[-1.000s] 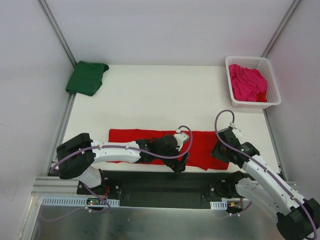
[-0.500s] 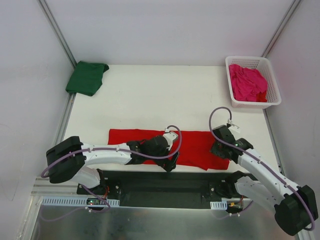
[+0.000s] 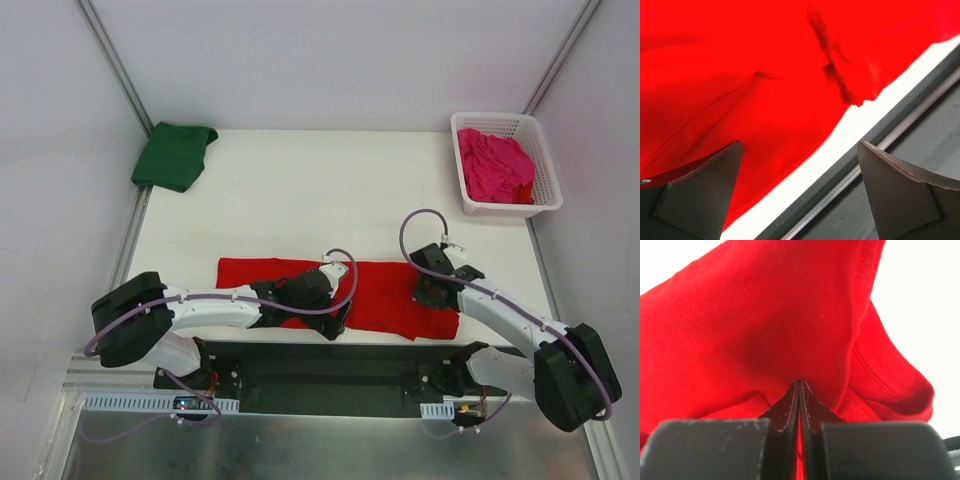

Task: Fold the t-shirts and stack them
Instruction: Fold the other side of the tshirt into a rectangle

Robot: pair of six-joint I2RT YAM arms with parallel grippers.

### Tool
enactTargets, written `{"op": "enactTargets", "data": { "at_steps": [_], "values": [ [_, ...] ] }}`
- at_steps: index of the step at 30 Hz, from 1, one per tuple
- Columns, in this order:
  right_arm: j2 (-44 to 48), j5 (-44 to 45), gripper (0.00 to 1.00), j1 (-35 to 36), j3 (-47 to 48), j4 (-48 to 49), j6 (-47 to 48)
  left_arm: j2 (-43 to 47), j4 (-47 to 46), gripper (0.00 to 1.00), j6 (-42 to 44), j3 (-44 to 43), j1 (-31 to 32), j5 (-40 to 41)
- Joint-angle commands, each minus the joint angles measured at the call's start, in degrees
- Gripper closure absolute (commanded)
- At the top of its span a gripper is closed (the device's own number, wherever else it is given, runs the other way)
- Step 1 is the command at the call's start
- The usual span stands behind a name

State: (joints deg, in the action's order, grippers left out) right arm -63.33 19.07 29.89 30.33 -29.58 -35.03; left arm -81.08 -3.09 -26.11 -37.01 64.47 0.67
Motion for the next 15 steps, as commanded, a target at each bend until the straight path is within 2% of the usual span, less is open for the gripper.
{"op": "enactTargets", "data": {
  "at_steps": [1,15],
  "values": [
    [-1.88,0.97,0.98,0.17,2.72,1.64,0.57,1.54,0.37,0.01,0.97,1.68,-1.53,1.27],
    [-8.03,2.72,0.98,0.26,6.06,-0.74,0.31,3.82,0.46,0.01,-1.22,7.22,-3.12,-0.31]
  ]
}}
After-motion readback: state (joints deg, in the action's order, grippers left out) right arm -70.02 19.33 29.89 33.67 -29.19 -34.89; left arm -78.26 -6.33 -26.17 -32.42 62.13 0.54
